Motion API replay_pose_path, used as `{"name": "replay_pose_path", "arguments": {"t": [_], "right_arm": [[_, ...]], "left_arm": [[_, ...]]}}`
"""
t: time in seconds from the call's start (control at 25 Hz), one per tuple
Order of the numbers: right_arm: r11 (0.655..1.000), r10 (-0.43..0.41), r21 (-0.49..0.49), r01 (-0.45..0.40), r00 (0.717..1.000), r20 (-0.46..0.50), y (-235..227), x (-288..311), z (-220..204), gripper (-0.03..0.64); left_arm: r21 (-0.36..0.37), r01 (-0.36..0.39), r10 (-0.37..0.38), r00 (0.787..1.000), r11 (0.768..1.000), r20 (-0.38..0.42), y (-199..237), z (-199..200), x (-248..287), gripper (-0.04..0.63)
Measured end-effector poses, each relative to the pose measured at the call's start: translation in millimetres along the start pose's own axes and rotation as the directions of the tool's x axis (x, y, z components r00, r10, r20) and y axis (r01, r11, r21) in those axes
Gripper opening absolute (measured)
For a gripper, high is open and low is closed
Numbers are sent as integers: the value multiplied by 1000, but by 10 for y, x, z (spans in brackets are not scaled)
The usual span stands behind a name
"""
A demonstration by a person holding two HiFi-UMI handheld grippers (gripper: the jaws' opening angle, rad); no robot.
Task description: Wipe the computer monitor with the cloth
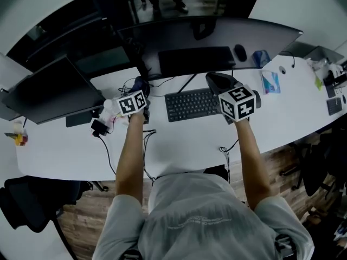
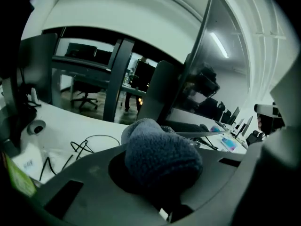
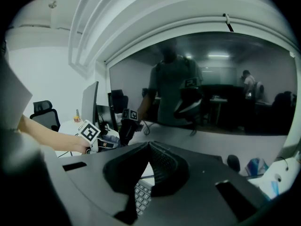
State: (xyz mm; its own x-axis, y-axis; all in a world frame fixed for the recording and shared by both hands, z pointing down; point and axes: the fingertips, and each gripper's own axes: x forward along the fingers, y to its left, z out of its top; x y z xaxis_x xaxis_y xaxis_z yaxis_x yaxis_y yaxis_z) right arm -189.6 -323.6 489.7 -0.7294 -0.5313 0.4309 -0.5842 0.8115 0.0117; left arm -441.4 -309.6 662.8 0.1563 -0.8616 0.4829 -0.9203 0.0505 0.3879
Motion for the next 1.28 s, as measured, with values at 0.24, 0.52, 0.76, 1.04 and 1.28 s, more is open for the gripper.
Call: {"name": "replay_pose_path", "arguments": {"t": [0.24, 0.52, 0.76, 1.04, 1.28], "right_arm": [[999, -37, 35, 38, 999, -18, -82, -24, -155, 2], [996, -67, 55, 68, 998, -19, -163, -142, -252, 2], [993, -102, 62, 104, 994, -25, -306, -334, -347, 2], [984, -153, 87, 156, 987, -42, -637, -570, -504, 2], [974, -187, 120, 191, 982, -39, -960, -777, -603, 2]], "left_arm": [[-318, 168, -132, 982, 933, 132, -97, -100, 124, 49], [-395, 300, -254, 953, 868, 165, -420, -152, 287, 49], [-411, 357, -326, 934, 839, 145, -830, -201, 494, 49], [-420, 372, -355, 927, 828, 121, -1231, -251, 678, 50], [-414, 399, -400, 912, 818, 90, -1603, -307, 852, 49]]}}
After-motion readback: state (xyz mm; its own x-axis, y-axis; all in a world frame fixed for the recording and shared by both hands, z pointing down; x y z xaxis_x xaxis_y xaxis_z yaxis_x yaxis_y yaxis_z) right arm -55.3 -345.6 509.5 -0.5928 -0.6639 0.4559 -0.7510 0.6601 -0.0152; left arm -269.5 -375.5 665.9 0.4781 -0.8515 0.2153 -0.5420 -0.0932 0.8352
